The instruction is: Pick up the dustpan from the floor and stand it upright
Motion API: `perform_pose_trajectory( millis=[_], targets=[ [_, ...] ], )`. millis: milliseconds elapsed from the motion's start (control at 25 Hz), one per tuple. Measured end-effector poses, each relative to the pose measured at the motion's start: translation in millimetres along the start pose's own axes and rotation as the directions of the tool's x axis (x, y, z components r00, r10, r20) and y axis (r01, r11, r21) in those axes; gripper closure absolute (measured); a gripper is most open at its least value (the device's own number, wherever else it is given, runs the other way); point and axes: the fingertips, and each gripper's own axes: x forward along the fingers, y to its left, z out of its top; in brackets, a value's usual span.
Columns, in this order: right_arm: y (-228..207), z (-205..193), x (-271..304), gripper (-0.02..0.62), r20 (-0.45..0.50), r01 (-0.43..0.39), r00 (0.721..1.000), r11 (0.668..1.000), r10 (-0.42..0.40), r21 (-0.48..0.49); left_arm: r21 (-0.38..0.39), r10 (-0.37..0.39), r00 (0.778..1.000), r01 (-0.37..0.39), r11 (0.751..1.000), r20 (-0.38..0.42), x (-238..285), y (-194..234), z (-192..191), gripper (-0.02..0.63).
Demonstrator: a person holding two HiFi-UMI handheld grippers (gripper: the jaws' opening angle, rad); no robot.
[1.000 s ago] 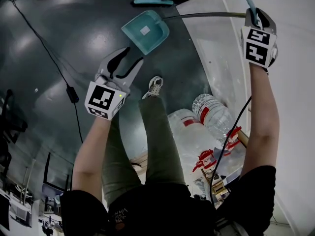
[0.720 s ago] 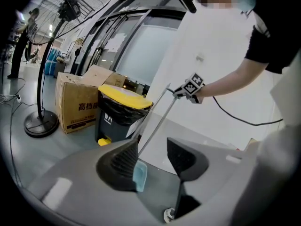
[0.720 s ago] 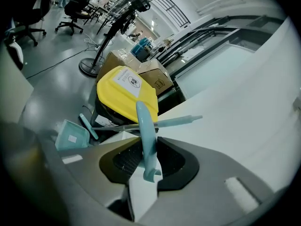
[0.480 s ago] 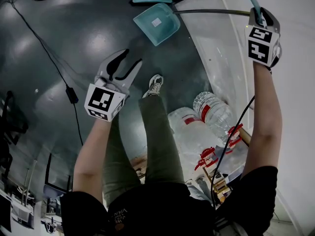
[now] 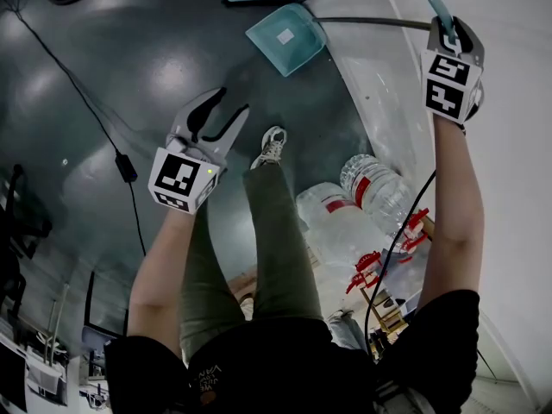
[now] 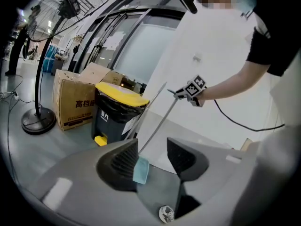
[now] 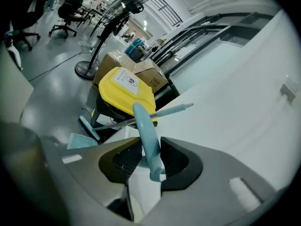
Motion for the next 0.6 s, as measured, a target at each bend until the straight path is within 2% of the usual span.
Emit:
perform_pose_trajectory(
  millis=[320,600],
  targets=[
    [20,-2,-21,0.471,0.014,-0.053,0.999,0.989,0.052,0.141,0.000,-0.024,1.000,0.024,1.000,0.004,-5,-7,8,0.379],
    [39,-10,-36,0.442,-0.021,-0.109,0.993,0.976,0.115,0.188,0.030,-0.042,0.999,0.042,0.999,0.002,-20,-10,27,0.379]
  ],
)
